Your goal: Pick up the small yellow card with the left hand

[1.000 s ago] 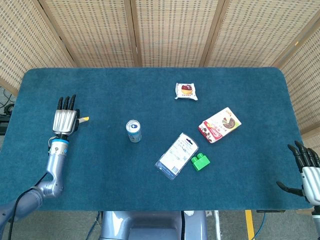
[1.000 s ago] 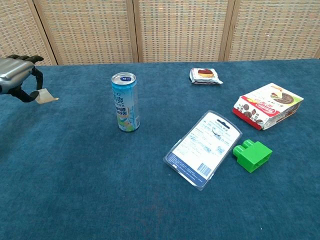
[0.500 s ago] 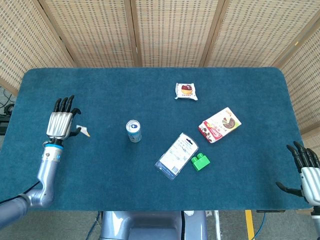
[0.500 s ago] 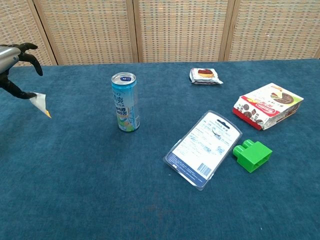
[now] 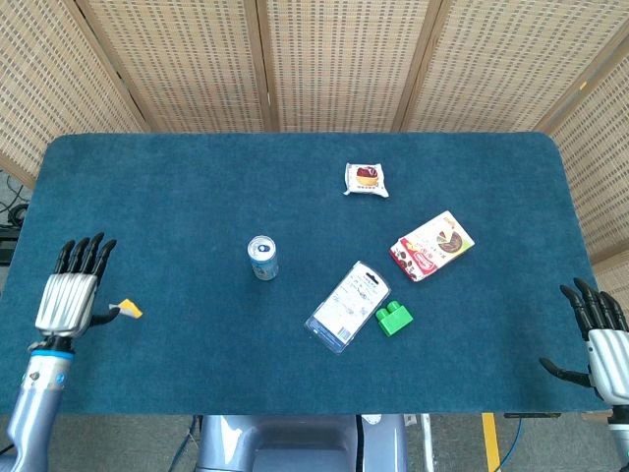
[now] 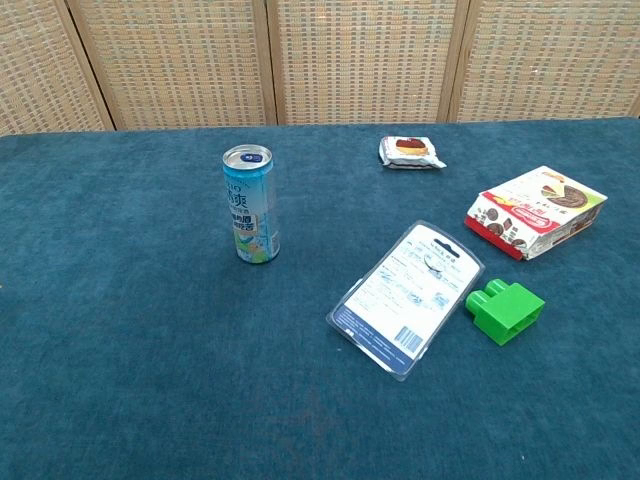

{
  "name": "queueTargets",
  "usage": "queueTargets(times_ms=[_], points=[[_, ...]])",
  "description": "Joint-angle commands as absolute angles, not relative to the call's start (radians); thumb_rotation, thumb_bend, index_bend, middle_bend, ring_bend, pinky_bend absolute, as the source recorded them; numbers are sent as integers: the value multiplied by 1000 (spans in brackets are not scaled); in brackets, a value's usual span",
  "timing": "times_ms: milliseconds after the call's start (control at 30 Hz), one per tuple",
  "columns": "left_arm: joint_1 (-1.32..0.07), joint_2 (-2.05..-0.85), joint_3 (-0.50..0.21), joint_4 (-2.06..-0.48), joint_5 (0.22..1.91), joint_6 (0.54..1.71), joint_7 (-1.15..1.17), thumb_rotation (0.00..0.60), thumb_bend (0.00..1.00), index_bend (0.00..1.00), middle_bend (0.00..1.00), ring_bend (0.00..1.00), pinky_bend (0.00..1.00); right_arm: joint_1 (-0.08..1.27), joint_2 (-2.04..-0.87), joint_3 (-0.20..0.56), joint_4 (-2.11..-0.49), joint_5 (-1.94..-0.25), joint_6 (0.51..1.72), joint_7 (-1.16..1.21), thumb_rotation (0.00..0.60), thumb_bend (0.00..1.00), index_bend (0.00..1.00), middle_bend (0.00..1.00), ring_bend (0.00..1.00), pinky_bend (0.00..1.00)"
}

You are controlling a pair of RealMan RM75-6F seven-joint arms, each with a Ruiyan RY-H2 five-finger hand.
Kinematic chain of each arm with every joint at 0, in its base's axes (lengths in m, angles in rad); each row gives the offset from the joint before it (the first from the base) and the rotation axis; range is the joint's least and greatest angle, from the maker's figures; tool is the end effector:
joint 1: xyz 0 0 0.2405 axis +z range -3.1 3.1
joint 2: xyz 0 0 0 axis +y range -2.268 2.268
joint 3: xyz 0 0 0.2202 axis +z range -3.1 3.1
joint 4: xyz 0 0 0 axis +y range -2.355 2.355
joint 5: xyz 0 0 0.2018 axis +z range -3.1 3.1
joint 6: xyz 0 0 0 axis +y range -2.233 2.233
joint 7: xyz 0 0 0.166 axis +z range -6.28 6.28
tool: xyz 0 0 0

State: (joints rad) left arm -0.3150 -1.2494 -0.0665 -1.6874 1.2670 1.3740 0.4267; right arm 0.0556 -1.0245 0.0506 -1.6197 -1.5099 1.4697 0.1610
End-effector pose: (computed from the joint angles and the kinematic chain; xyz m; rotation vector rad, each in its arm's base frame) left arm -0.2331 0.2556 0.1009 -1.5019 -0.7871 -0.7347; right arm -0.2866 -0.1919 0.1750 1.3505 -0.9826 0.9399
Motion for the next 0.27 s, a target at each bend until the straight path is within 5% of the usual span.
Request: queueTargets(times_ms=[33, 267], points=[[-283, -1210, -32, -1745, 1270, 1391, 467, 600, 49, 0, 0, 0, 0, 56, -1024, 50, -1622, -1512, 1469, 158, 600, 102, 0, 0, 0, 0], [-261, -1204, -10, -1753, 1271, 1380, 456, 600, 52, 0, 0, 0, 0, 56, -1023, 50, -1623, -1514, 1471, 160, 600, 102, 0, 0, 0, 0]])
